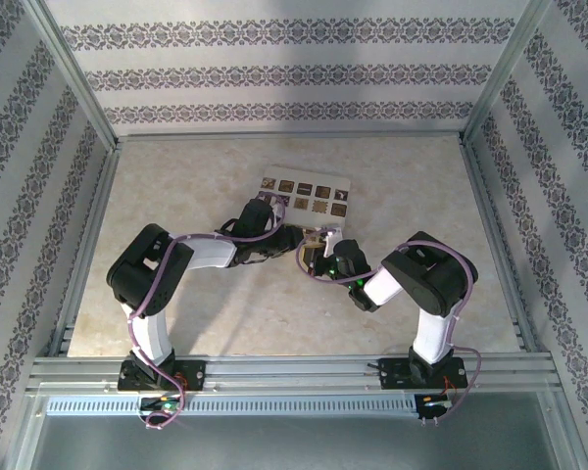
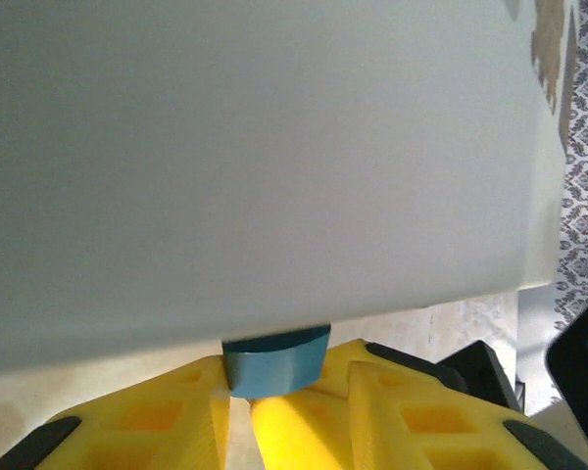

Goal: Unlock the padlock with the key

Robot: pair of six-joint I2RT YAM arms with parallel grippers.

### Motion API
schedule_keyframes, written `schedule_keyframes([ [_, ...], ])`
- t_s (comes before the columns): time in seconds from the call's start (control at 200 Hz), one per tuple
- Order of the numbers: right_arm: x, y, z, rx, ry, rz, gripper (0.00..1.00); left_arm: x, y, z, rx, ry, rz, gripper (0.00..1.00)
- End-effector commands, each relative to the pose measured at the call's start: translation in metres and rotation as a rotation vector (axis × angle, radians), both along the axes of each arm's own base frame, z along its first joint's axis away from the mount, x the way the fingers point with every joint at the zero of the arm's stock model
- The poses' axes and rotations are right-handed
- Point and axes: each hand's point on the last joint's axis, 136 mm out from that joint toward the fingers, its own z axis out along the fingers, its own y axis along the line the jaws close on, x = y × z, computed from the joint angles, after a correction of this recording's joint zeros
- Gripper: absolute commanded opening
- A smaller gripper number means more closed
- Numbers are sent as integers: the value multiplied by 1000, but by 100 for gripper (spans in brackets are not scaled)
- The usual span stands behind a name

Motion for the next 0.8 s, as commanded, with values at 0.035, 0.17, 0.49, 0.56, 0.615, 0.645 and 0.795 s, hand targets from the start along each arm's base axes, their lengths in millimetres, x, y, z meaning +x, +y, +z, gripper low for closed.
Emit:
schedule_keyframes([
  [0.035,-1,2,4,58,-6,-20,0,-12,2,25,-64,-16,-30,41],
  [0.17,-1,3,13,86,-8,-26,0,-11,25,44,-65,-72,19,47],
  [0.49,-1,7,31,193,56,-45,0,-19,77,75,-46,-174,130,56],
  [0.56,-2,7,30,217,83,-51,0,-20,84,80,-63,-185,144,57],
  [0.615,-2,8,31,234,96,-54,0,-22,88,83,-87,-191,153,58],
  [0.645,-3,8,31,241,103,-54,0,-22,89,85,-108,-196,157,59],
  [0.795,-4,9,37,280,130,-65,0,-27,89,90,-187,-209,147,66],
])
